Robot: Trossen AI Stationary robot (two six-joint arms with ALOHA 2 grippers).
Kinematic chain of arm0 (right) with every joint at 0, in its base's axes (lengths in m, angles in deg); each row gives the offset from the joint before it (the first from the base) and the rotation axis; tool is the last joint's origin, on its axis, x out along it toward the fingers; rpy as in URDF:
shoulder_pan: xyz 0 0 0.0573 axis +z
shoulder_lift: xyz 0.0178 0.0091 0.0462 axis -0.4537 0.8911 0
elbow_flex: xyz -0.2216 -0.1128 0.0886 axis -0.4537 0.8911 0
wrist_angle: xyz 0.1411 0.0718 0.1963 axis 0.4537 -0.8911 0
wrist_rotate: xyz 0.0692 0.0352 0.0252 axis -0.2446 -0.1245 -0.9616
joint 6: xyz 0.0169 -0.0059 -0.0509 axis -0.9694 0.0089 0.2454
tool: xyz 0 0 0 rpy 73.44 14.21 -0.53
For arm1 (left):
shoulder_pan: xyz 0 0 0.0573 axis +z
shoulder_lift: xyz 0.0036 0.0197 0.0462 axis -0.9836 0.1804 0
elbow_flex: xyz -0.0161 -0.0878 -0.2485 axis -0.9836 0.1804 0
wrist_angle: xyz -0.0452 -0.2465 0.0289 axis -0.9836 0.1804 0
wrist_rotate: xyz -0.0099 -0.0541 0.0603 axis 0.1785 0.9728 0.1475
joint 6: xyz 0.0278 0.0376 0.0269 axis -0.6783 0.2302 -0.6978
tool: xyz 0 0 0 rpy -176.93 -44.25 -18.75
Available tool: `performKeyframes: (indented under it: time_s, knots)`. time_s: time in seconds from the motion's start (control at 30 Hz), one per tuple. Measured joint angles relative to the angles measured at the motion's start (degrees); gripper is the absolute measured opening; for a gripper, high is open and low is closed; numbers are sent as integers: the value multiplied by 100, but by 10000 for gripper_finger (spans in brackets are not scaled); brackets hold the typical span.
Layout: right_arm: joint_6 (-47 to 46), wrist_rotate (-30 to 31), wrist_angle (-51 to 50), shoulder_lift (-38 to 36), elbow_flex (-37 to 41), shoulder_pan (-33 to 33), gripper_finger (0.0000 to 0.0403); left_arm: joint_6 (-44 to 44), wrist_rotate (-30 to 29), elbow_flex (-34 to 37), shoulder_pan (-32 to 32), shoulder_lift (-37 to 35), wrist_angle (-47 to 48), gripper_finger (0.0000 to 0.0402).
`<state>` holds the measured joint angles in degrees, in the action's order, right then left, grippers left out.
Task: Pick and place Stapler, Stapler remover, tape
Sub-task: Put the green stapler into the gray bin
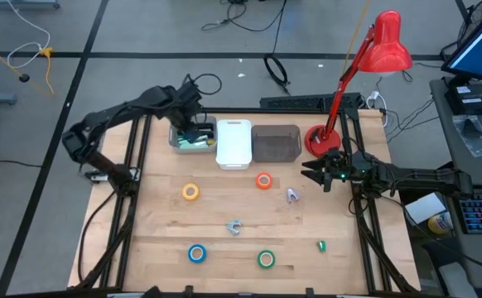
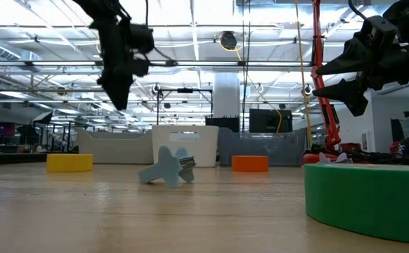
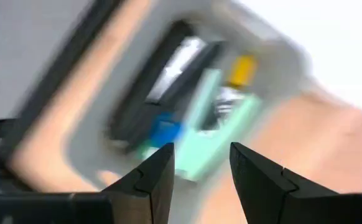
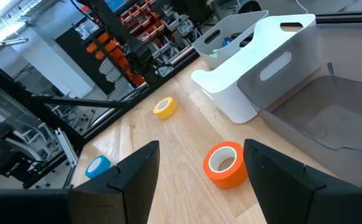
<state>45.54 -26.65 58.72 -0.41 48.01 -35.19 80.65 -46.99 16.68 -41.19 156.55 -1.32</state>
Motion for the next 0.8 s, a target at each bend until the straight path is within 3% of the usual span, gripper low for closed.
performKeyframes:
  time_s: [0.2, 0.5, 0.8]
  knots:
    - [-74, 0, 39, 1, 0, 2, 228, 897, 657, 0, -714, -772, -315, 159]
    - [-319, 0, 37, 1, 0, 1, 228, 2351, 680, 0, -1887, -1615, -1406, 159]
    - [-247, -125, 87, -1, 2, 0, 228, 2710, 634, 0, -2903, -1828, -1375, 159]
